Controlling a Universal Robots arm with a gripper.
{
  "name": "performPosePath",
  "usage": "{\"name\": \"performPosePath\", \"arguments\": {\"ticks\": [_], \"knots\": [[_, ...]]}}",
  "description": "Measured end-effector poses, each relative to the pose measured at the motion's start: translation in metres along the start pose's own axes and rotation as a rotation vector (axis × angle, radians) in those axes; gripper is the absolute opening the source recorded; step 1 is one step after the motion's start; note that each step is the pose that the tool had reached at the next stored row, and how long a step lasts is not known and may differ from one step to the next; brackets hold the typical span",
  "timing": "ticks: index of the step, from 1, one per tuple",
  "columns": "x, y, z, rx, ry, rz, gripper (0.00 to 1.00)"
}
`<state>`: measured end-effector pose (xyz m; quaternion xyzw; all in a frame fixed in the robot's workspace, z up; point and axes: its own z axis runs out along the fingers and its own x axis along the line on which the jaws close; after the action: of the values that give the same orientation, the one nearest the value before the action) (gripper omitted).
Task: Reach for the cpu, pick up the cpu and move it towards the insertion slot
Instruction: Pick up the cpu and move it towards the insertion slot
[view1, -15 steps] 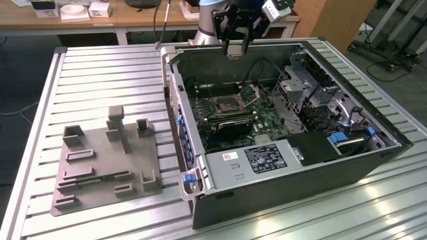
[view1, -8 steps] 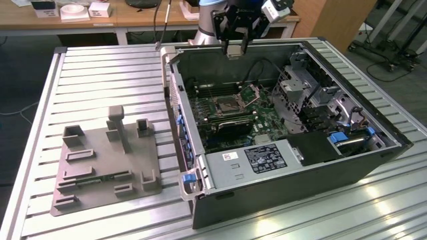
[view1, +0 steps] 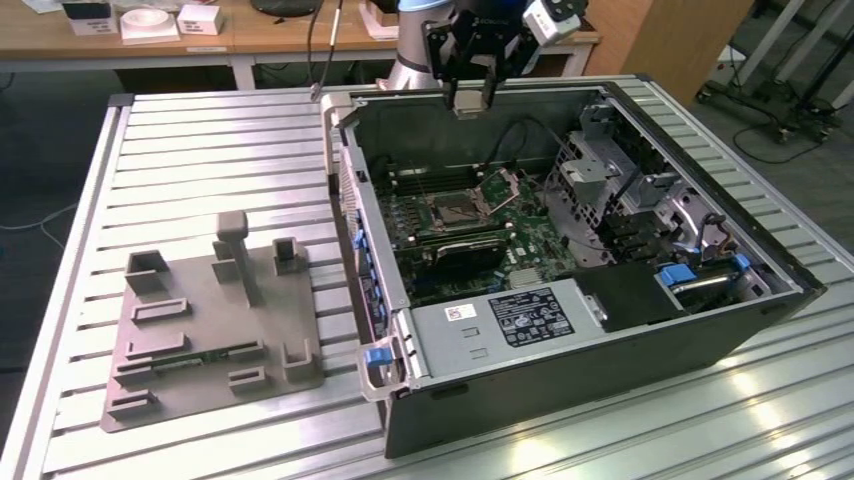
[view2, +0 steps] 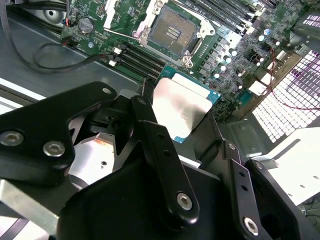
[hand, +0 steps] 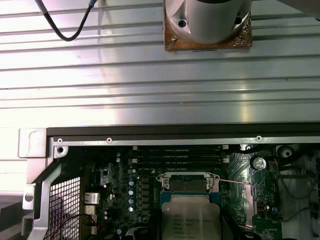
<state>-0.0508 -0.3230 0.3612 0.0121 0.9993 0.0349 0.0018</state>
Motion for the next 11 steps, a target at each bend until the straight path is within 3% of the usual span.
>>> {"name": "performPosePath", "arguments": {"ticks": [4, 11], "knots": [[-0.0005, 0.0000, 0.0004, -0.0002, 0.0000, -0.002, 0.54], [-0.0080, 0.0041, 0.0037, 0.0000, 0.0008, -0.011, 0.54]]}}
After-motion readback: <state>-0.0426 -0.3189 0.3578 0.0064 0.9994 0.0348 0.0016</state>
